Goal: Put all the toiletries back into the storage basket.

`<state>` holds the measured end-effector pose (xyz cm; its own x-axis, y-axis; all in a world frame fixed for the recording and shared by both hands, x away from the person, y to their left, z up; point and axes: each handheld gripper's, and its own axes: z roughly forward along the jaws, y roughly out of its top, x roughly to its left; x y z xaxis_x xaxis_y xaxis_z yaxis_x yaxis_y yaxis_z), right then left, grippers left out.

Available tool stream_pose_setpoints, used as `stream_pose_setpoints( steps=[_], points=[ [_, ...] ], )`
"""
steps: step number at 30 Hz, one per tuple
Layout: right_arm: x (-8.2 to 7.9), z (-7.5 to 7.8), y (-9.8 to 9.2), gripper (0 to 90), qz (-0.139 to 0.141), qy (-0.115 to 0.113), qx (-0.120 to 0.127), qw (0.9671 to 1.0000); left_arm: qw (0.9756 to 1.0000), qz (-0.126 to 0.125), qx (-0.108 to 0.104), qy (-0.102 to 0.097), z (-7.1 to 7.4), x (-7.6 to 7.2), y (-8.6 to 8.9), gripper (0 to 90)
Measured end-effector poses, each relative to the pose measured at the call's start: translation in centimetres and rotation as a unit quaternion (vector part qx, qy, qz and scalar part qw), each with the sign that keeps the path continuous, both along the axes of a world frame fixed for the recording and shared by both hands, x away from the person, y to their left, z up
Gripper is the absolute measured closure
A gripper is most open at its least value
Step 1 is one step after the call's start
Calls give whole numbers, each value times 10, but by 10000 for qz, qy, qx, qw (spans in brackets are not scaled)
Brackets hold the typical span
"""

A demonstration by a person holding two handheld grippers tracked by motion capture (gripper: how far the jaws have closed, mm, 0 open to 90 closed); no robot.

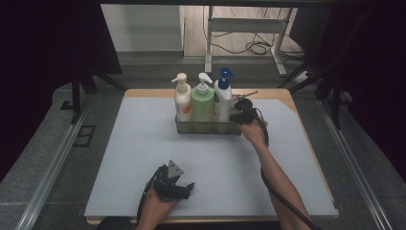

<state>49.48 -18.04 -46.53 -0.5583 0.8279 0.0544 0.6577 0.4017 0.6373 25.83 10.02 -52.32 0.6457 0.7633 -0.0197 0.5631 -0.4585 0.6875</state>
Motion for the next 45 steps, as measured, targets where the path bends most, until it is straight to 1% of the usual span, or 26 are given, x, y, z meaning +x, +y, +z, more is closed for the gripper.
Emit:
stream_pose_setpoints(
  steps=[1,4,6,8,11,14,18,22,28,30,36,40,42,45],
  points=[
    [0,0,1,857,-18,0,15,10000,10000,0,0,-1,0,0,0,131],
    [-1,0,2,858,17,-18,-54,10000,10000,0,0,0,0,0,0,131],
    [-1,0,2,858,-17,23,11,10000,10000,0,-1,1,0,0,0,132],
    [-1,0,1,860,-10,42,22,10000,10000,0,1,1,0,0,0,131],
    [-2,0,1,862,53,51,-6,10000,10000,0,2,0,0,0,0,131],
    [-3,1,1,862,88,97,65,9999,10000,0,2,0,0,0,0,131],
    [-4,1,2,863,148,89,31,9998,10000,1,1,1,0,0,0,131],
    [-5,1,3,865,143,90,30,9999,10000,1,1,1,0,0,0,131],
    [-6,2,3,866,264,122,62,9996,10000,1,2,1,0,0,0,131],
    [-7,3,3,864,284,114,43,9995,10000,1,1,1,0,0,0,131],
    [-7,2,2,844,264,113,91,9995,10000,1,1,0,0,0,0,131],
    [-7,3,1,812,265,74,50,9996,10000,1,1,0,0,0,0,131],
    [-8,3,-1,802,275,74,73,9996,10000,-1,1,-1,0,0,0,131],
    [-9,4,-3,793,269,-20,96,9996,10000,1,-1,0,0,0,0,131]
  ],
)
